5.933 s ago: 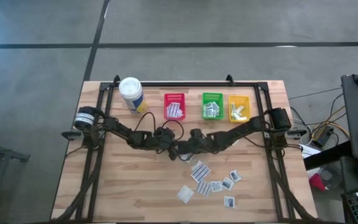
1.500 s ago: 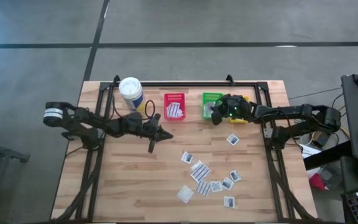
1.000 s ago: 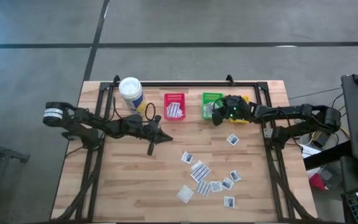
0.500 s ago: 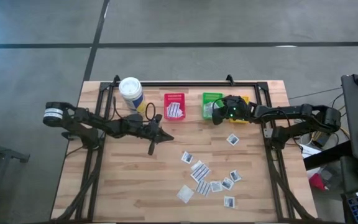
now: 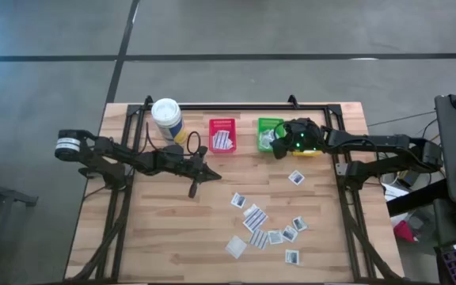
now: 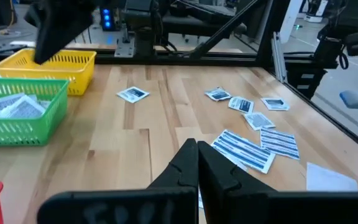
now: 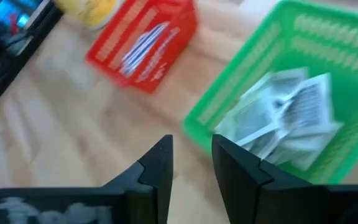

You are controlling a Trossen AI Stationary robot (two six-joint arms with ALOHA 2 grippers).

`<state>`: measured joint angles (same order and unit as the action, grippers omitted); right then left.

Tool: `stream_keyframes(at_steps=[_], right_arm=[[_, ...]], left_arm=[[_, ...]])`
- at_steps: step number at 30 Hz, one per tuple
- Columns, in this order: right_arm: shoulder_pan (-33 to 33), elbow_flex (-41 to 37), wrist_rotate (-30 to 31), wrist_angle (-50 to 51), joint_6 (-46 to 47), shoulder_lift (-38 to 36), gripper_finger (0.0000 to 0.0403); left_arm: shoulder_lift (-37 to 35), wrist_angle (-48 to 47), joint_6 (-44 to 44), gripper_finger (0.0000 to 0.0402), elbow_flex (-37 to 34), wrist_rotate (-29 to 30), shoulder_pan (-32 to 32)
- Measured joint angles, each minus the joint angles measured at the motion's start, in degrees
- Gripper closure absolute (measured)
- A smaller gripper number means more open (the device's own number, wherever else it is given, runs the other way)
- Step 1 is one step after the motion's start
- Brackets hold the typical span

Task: Pick & Place First Aid Supplies
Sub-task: Put the alcohol pad in the green bin

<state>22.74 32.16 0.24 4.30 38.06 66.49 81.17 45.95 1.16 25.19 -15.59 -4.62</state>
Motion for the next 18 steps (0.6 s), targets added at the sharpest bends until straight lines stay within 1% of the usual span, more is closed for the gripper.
stream_keyframes(at_steps=[4,8,12,15,18], right_arm=[[-5.40,0.42,-0.30,1.99,1.85,-1.91,0.0305],[-12.03,0.40,-0.27,2.99,4.82,-2.68,0.0316],[-17.08,0.40,-0.01,6.92,5.77,-2.68,0.0326],[-19.91,0.33,1.73,10.23,9.07,-2.68,0.0332],[-22.71,0.33,2.82,12.24,9.80,-2.68,0.0335]], left_arm=[[0.00,-0.13,-0.54,0.0401,0.48,-0.16,0.00],[-0.02,-1.21,-0.60,0.0401,2.04,-2.10,-0.02],[-0.02,-6.47,-1.09,0.0401,3.29,-3.43,0.00],[-0.02,-10.27,-2.41,0.0401,3.73,-3.43,-0.02],[-0.02,-12.09,-2.89,0.0401,4.35,-3.45,-0.01]])
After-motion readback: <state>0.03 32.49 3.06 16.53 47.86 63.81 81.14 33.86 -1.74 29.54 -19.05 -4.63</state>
